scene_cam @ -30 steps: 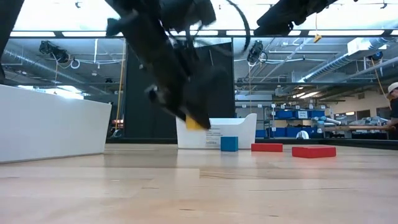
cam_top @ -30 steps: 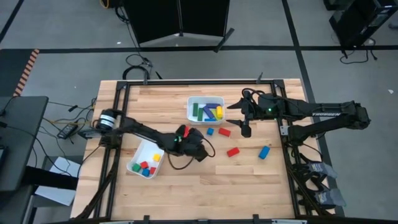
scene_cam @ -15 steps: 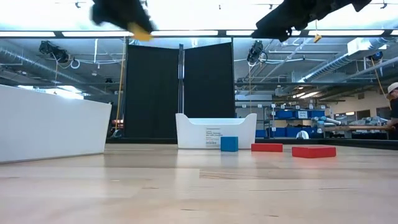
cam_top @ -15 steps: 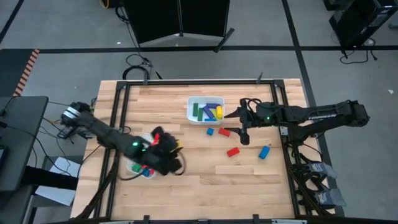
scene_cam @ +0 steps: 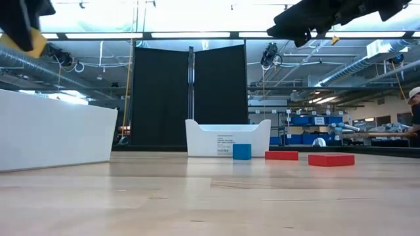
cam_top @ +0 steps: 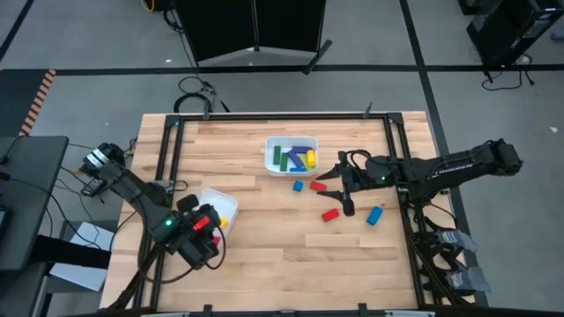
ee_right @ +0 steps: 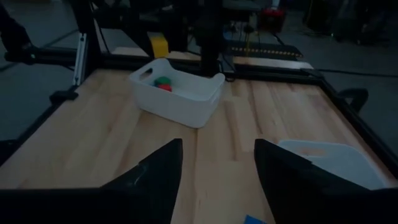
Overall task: Sort blocks by size
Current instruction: Put the square yellow block into the bottom white bin, then put the rectangular red block into the top white bin
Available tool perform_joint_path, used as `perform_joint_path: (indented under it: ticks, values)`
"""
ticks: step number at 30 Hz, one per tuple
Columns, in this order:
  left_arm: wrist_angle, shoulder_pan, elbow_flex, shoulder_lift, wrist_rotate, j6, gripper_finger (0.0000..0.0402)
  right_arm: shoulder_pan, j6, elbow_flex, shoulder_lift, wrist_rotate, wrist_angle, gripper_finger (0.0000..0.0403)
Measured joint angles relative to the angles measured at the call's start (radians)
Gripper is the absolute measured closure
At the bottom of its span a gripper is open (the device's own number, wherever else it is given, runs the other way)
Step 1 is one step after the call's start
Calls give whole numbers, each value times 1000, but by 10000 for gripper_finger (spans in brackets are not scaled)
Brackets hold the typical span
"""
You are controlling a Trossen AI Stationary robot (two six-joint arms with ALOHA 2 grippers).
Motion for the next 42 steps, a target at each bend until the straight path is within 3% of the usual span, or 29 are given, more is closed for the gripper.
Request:
perform_joint_path:
  ticks: [15, 17, 22, 25, 34, 42]
  values:
    - [-14, 10, 0, 110, 8, -60, 262, 4, 48, -28, 0, 2, 34, 211]
    - [-14, 10, 0, 111, 7, -62, 224, 4, 62, -28, 0, 2, 34, 209]
    - [-35, 9, 1, 105, 6, -96, 66, 5, 117, -28, 0, 29, -64, 203]
    - [-32, 6, 11, 104, -24, -118, 16, 13, 159, -28, 0, 83, -216, 195]
    - [30, -37, 84, 104, -341, -106, 56, 108, 264, -28, 15, 92, -516, 159]
    - [242, -44, 104, 104, -557, 40, 74, 204, 199, -28, 138, 75, -541, 123]
